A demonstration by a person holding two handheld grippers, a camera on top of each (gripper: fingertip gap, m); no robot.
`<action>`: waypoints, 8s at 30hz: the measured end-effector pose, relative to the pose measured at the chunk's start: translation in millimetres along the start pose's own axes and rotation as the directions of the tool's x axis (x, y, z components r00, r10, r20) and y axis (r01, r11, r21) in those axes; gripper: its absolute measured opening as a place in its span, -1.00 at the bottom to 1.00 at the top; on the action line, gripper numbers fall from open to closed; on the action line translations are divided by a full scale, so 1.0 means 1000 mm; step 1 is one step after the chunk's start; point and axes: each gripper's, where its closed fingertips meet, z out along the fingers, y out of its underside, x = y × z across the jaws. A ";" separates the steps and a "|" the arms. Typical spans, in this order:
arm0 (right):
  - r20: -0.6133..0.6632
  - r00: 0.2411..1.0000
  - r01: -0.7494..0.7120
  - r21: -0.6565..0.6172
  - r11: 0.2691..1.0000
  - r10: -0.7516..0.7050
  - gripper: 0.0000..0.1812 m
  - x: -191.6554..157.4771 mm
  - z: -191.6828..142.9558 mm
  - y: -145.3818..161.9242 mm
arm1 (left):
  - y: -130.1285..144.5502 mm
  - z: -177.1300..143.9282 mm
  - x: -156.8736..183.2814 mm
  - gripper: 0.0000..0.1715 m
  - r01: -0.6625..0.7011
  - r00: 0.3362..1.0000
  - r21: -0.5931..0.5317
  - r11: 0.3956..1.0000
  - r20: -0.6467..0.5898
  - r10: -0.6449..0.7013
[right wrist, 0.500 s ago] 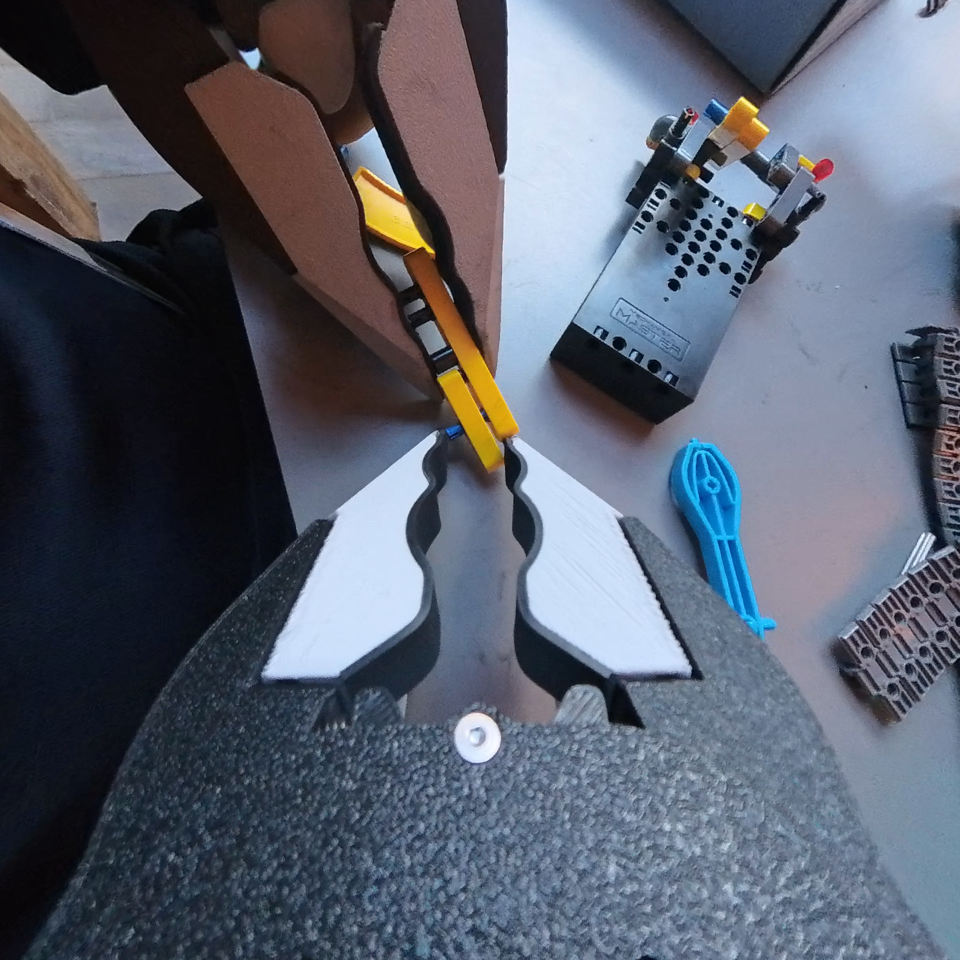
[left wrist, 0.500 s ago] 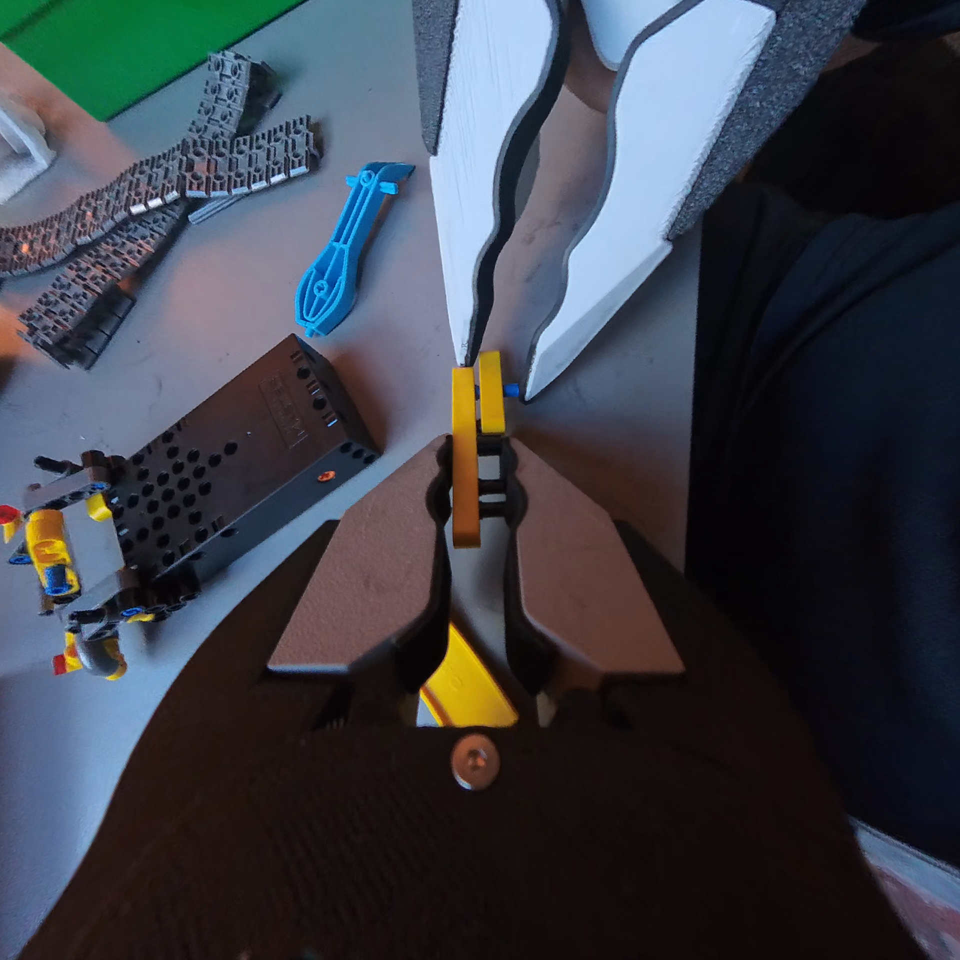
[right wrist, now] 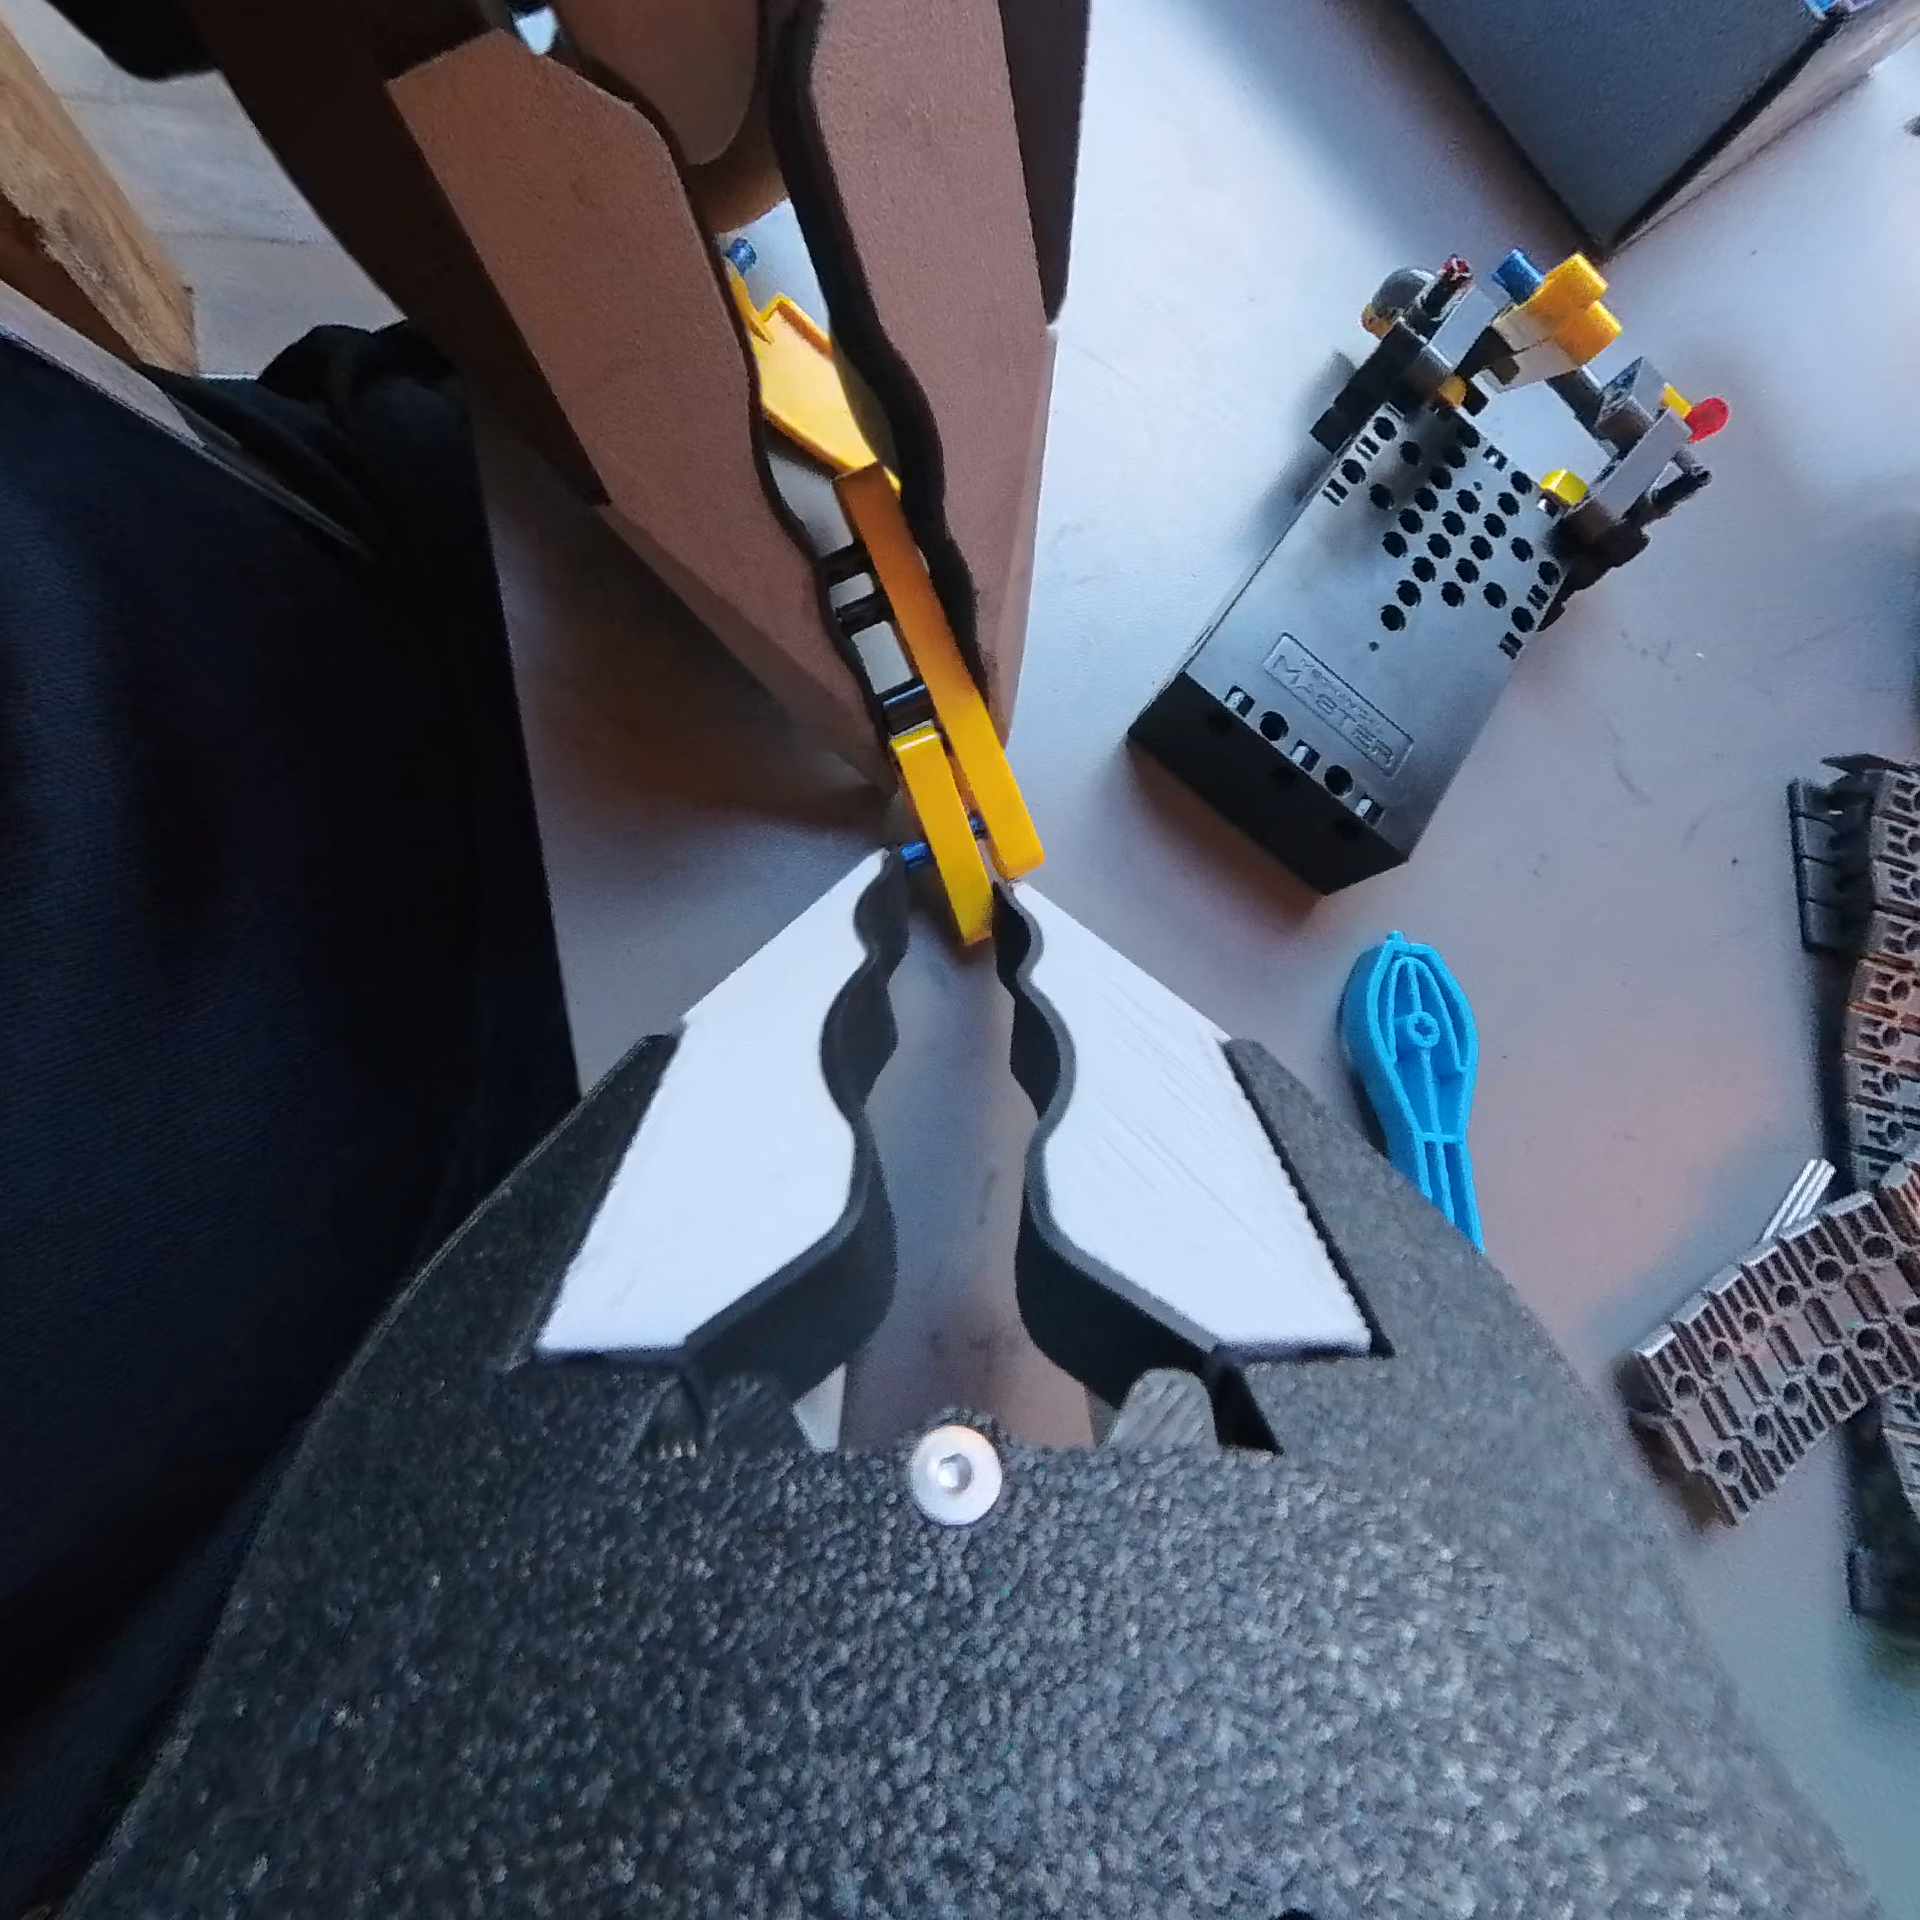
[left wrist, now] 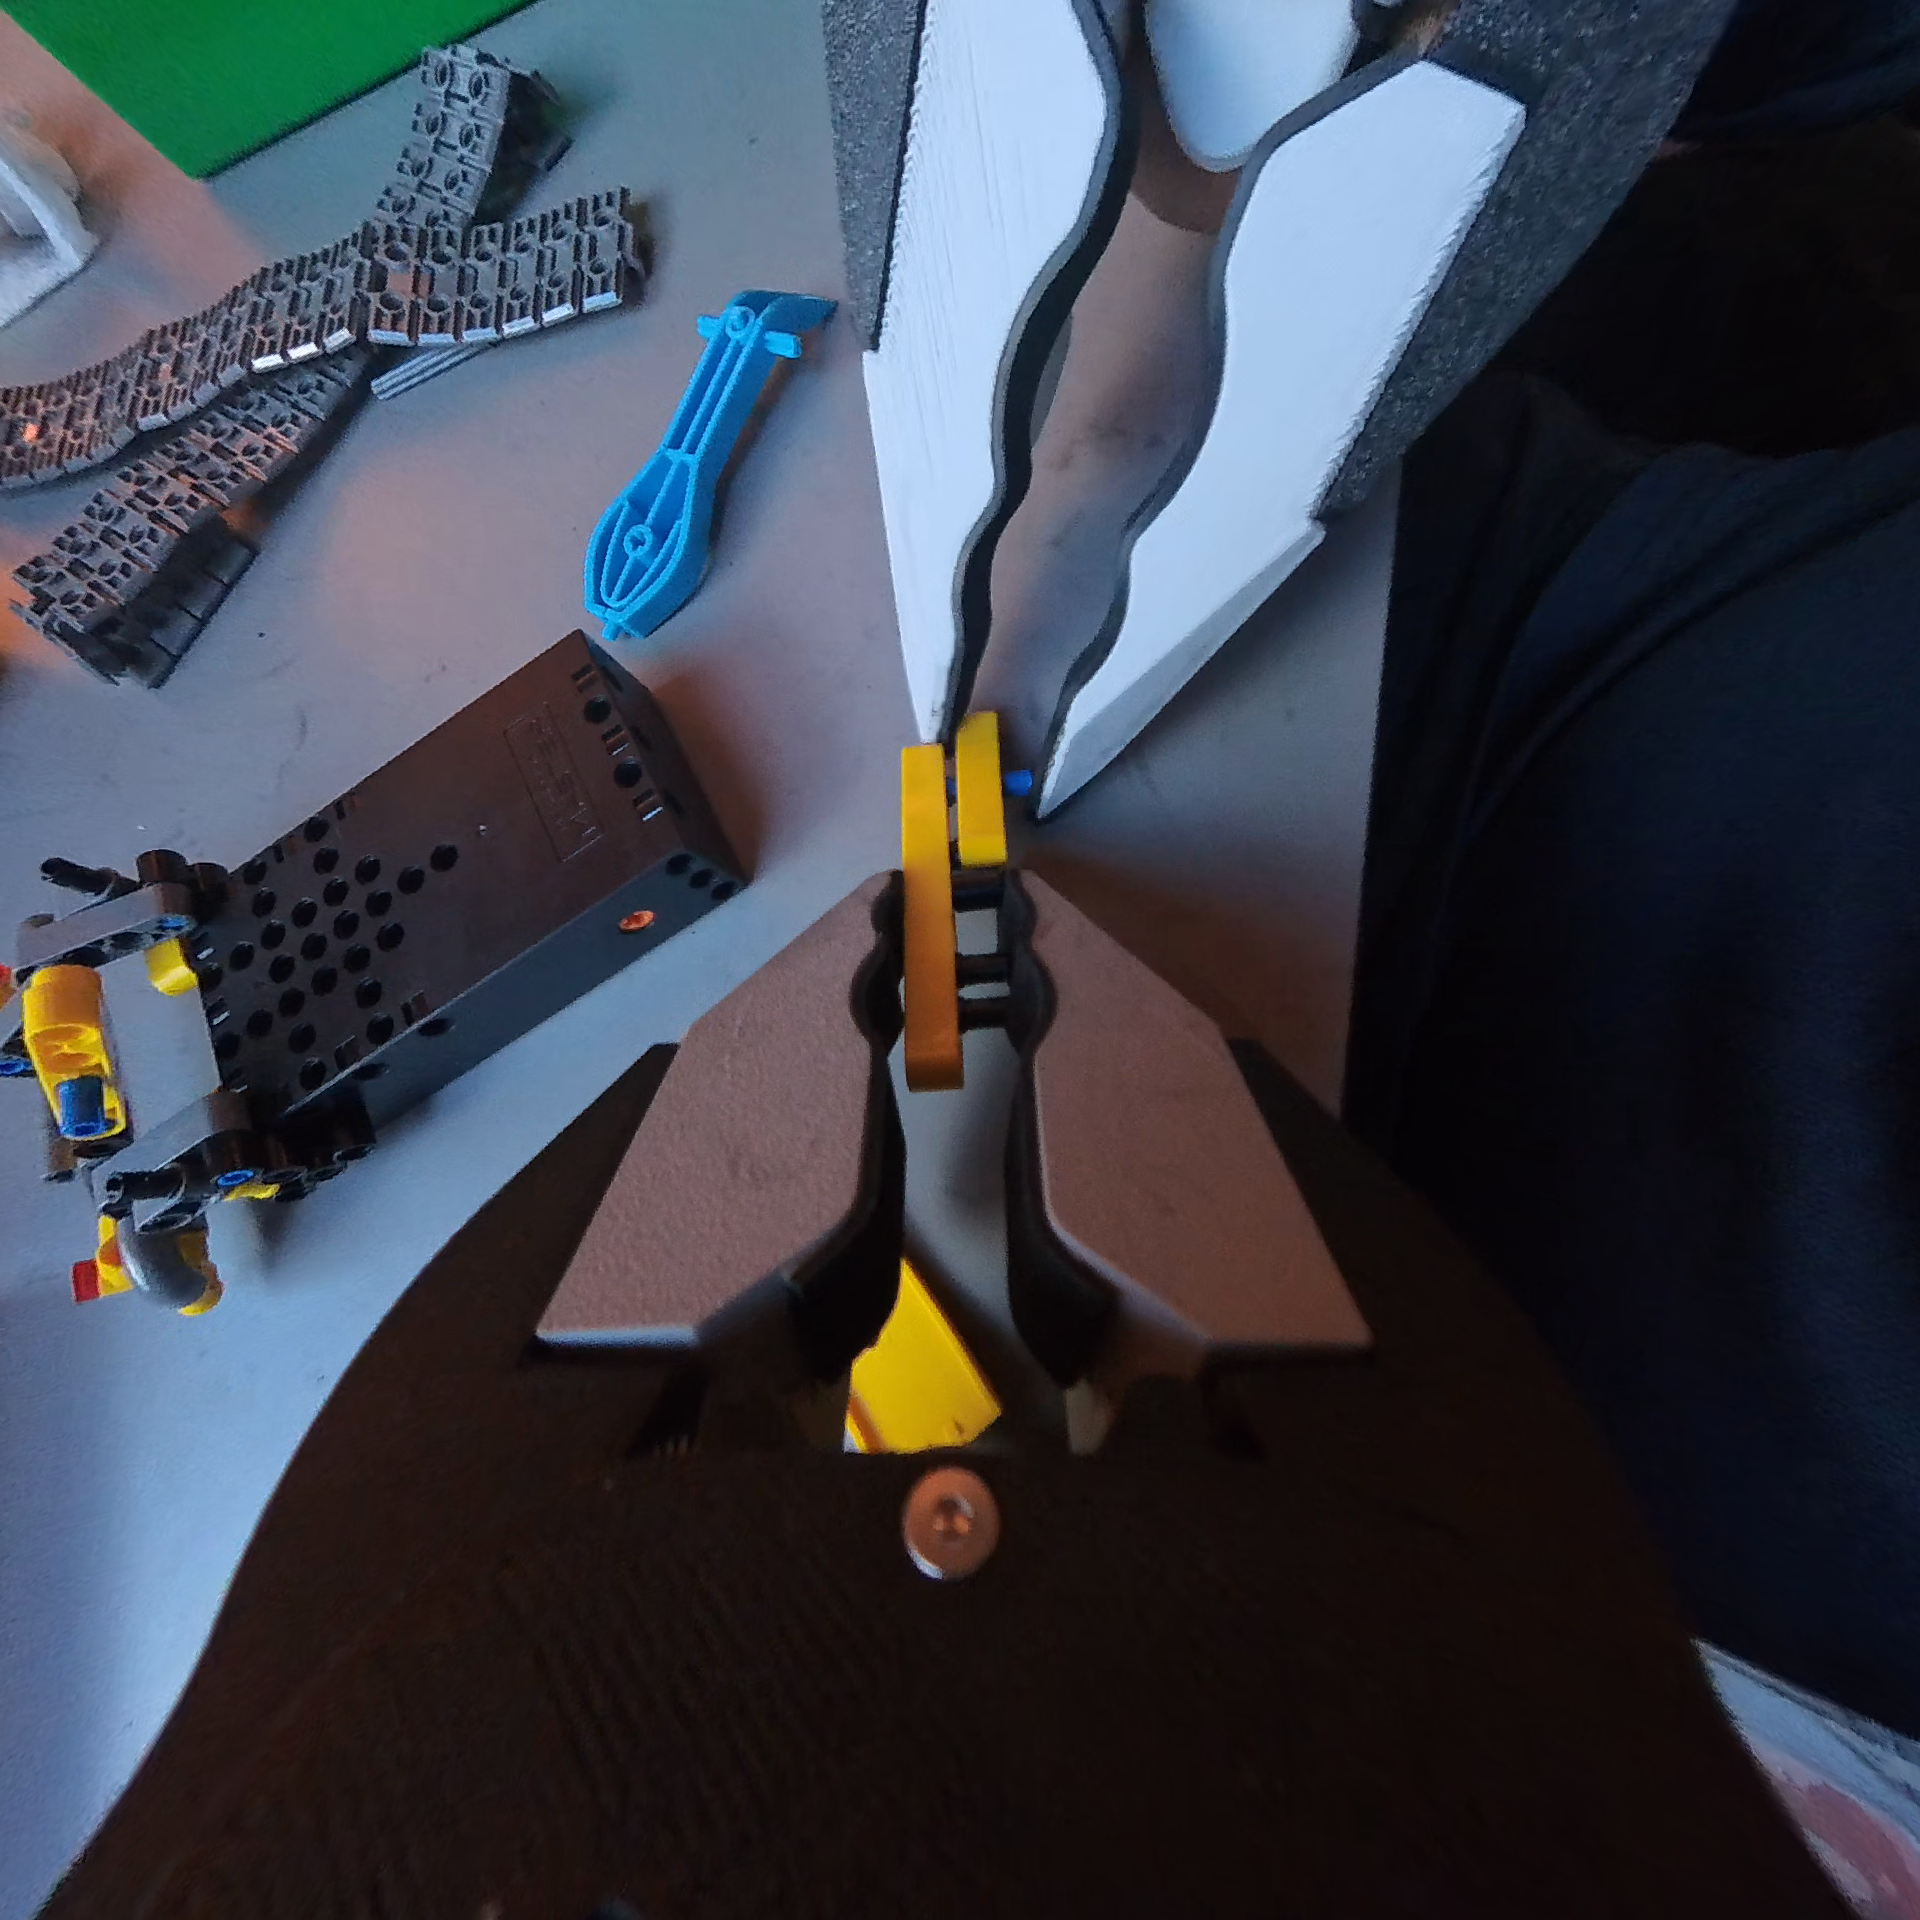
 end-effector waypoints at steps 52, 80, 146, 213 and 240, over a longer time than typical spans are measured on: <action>0.615 0.723 -0.451 0.074 0.889 0.315 -0.92 -0.028 -0.028 -0.038 | -0.026 -0.024 0.020 -0.83 -0.710 0.703 0.081 0.700 0.023 0.711; 0.575 0.761 -0.635 0.568 0.523 0.300 -0.95 0.025 -0.074 -0.092 | -0.085 -0.068 -0.019 -0.93 0.462 0.841 0.367 0.807 -0.470 -0.268; 0.608 0.703 -0.707 0.541 0.456 0.369 -0.72 0.034 -0.087 -0.087 | -0.105 -0.073 -0.028 -0.94 0.510 0.856 0.578 0.637 -0.410 -0.314; -0.006 0.919 -0.394 0.019 0.919 0.394 -0.91 0.033 -0.030 0.021 | -0.089 -0.064 0.002 -0.93 0.363 0.874 0.455 0.813 -0.469 -0.128; 0.245 0.906 -0.417 0.366 0.832 0.346 -0.94 0.002 -0.062 -0.053 | -0.099 -0.063 -0.005 -0.85 0.484 0.845 0.557 0.675 -0.498 -0.194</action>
